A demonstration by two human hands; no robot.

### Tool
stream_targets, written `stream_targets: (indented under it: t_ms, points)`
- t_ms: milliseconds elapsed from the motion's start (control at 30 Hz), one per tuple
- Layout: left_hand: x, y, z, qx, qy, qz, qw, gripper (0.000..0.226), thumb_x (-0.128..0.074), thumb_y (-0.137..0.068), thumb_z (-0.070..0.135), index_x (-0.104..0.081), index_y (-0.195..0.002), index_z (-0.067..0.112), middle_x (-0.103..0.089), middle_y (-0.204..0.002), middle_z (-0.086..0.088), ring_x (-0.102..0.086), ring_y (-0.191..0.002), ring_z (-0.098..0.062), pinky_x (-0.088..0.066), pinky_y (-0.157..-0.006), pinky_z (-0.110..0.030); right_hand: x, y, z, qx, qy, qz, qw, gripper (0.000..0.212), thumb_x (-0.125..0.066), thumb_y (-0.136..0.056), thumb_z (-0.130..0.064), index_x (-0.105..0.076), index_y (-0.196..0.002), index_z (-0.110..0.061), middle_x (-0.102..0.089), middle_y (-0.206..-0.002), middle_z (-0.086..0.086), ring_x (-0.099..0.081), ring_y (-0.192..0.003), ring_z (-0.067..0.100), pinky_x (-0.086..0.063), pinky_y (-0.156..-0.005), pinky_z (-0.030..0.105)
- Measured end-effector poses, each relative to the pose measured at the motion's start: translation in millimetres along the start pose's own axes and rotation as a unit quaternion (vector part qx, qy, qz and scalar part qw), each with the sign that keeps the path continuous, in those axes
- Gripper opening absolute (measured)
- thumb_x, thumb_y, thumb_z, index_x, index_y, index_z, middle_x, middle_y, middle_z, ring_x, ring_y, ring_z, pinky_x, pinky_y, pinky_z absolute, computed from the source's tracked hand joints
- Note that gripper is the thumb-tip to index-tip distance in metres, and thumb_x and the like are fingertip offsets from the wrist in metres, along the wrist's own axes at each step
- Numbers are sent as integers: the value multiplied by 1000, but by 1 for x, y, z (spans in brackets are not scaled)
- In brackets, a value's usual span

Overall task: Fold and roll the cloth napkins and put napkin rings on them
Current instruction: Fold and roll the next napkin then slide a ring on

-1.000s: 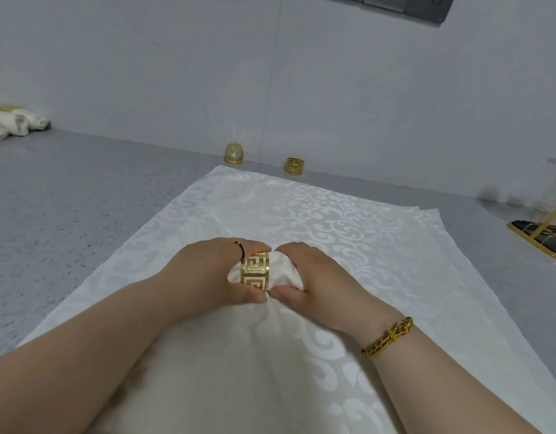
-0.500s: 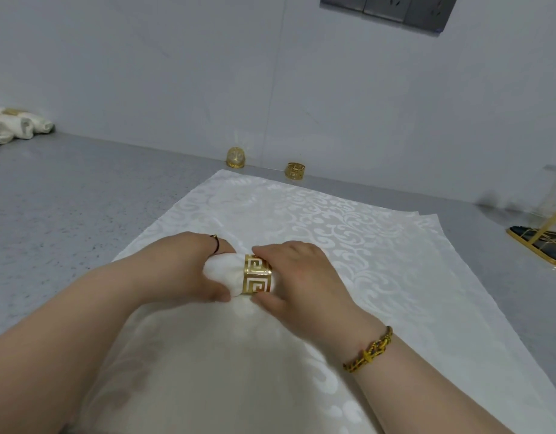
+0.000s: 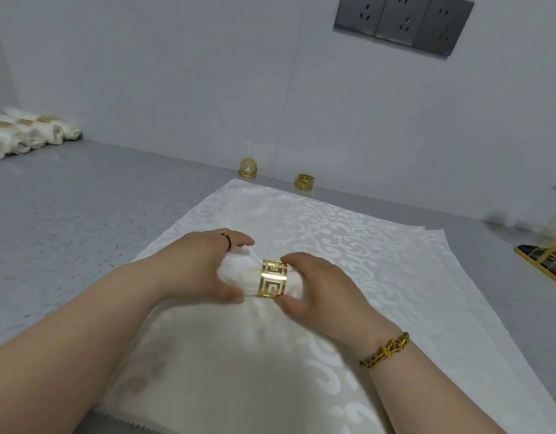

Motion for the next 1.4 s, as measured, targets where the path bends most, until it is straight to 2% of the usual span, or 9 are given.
stream_targets:
  t_ms: [133,300,500,633,733,800,1000,1133,1400]
  points:
    - [-5,3,24,-91,-127,75,985,83,-72,-67,47,-34,-139,30,-36,-141,13,-33,-130,-8,-9,-105,-17,1,5,-7,-15,-15,-7,1000,48,-60,-83,-34,-44,-127,-24,-53,-123,-8,-46,-112,9,-32,-84,15]
    - [-11,17,35,-168,-212,175,947,50,-79,-43,49,-69,-87,26,-65,-74,13,-64,-70,-11,-29,-80,-21,9,6,-20,1,-31,10,999,45,-62,-81,-34,-48,-123,-24,-55,-119,-11,-49,-108,6,-30,-76,8]
    - [19,45,9,-141,-221,265,928,40,-57,-51,44,-73,-81,24,-68,-71,14,-64,-73,-11,-31,-78,-23,17,-17,-60,5,-127,-4,992,44,-60,-85,-34,-44,-124,-26,-51,-110,-16,-48,-96,-2,-34,-76,6]
    - [47,81,-47,-81,-227,285,928,48,-75,-42,38,-71,-87,24,-70,-80,13,-43,-85,-9,-27,-72,-22,5,-56,-95,-21,-240,14,970,29,-45,-94,-30,-51,-120,-19,-54,-111,-11,-52,-100,1,-37,-76,2]
    - [66,107,-91,-3,-242,275,930,43,-63,-56,50,-71,-90,25,-70,-89,8,-47,-88,-12,-32,-73,-21,-30,-81,-109,-44,-167,-33,984,41,-43,-95,-31,-40,-134,-17,-42,-137,-4,-38,-127,12,-32,-97,17]
    - [76,123,-119,74,-265,255,927,47,-78,-51,51,-72,-91,27,-70,-97,3,-62,-90,-19,-49,-74,-26,-56,-94,-117,-57,-120,-80,988,50,-43,-95,-34,-30,-140,-15,-31,-146,-2,-27,-135,15,-23,-107,24]
    - [113,164,-212,243,-251,249,903,51,-91,-47,15,-74,-94,12,-66,-99,-20,-64,-85,-41,-53,-66,-47,-109,-121,-138,-22,38,-109,993,54,-34,-94,-48,-32,-138,-16,-35,-144,4,-28,-134,21,-21,-111,30]
    - [142,176,-257,389,-230,277,848,38,-69,-79,19,-61,-108,-3,-54,-111,-21,-54,-96,-39,-44,-74,-41,-116,-122,-136,-22,56,-126,990,70,-13,-86,-63,-28,-140,-21,-25,-150,0,-21,-138,17,-15,-115,30]
    - [160,163,-323,472,-181,279,817,29,-45,-93,17,-53,-117,4,-41,-127,-17,-50,-100,-37,-35,-71,-36,-114,-127,-138,-27,70,-107,991,49,-28,-95,-51,-21,-138,-29,-13,-151,-9,-10,-140,9,-10,-113,22]
Point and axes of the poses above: each hand's wrist, its own y-axis away from the middle knuckle, its own x-axis out of the back of the hand, z = x × y, the point moved 2 cm from there along -y, towards the middle knuckle
